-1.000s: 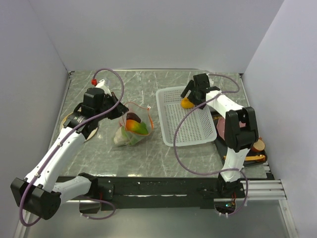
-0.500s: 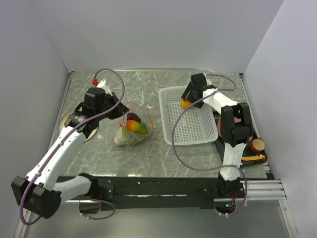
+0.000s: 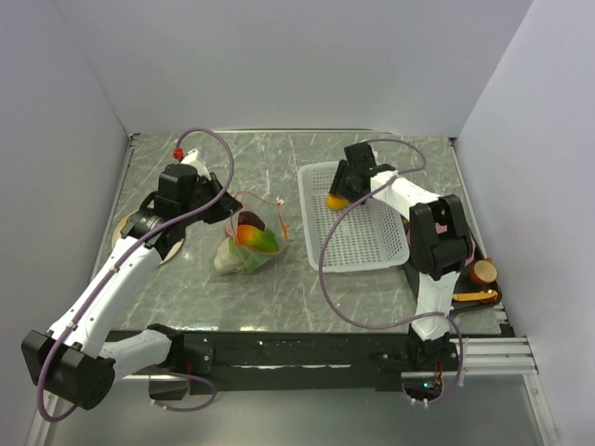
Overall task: Place the food in the zip-top bag and seal the zipper
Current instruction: Pick up the fake fruit from the bin.
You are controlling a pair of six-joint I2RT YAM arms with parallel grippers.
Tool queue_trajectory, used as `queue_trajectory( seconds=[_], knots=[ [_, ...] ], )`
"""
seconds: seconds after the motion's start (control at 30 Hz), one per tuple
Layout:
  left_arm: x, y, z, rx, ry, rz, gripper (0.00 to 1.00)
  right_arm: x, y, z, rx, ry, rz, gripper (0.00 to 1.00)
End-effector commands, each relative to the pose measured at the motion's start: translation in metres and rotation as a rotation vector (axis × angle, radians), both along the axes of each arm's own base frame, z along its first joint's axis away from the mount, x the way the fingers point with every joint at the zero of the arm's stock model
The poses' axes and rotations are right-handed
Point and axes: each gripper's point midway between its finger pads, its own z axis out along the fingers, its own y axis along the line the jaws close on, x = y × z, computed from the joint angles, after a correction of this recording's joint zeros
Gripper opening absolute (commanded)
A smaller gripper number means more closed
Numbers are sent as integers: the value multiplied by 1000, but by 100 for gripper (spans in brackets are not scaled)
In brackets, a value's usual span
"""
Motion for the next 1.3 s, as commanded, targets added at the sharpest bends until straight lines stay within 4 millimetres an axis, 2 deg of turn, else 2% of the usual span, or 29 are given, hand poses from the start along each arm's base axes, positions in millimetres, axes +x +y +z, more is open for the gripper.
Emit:
queue_trajectory(
  seconds=[0.0, 0.13, 0.23, 0.3, 0.37, 0.5, 0.7, 0.83, 1.0, 1.03, 1.1, 1.17, 1.27],
  knots=[
    [3, -3, 20, -25, -71, -12, 1, -25, 22, 24, -28, -28, 162, 50],
    [3, -4, 20, -30, -70, -16, 1, -37, 32, 26, -68, -15, 265, 61],
    [4, -7, 22, -35, -75, -27, 1, -41, 26, 35, -114, -36, 280, 78],
    [4, -6, 21, -26, -69, -25, 1, -39, 22, 51, -113, -78, 265, 84],
    [5, -5, 23, -30, -78, -16, 1, -38, 21, 61, -88, -103, 243, 85],
    [3, -6, 22, -42, -76, -22, 1, -35, 25, 65, -14, -105, 199, 86],
    [2, -4, 22, -31, -76, -20, 1, -44, 35, 37, 96, 39, 72, 85],
    [1, -2, 24, -24, -79, -12, 1, -45, 39, 32, 148, 38, 21, 85],
    [0, -3, 22, -27, -77, -16, 1, -36, 35, 24, 105, 59, -10, 86],
    [0, -3, 23, -28, -78, -17, 1, -36, 33, 16, 86, 78, -7, 86],
    [1, -4, 24, -31, -80, -20, 1, -32, 35, 16, 78, 83, 1, 86],
    [1, -4, 24, -27, -79, -21, 1, -31, 33, 6, 55, 107, 10, 86],
    [1, -3, 24, -21, -80, -21, 1, -26, 32, 4, 23, 104, 39, 85]
  ],
)
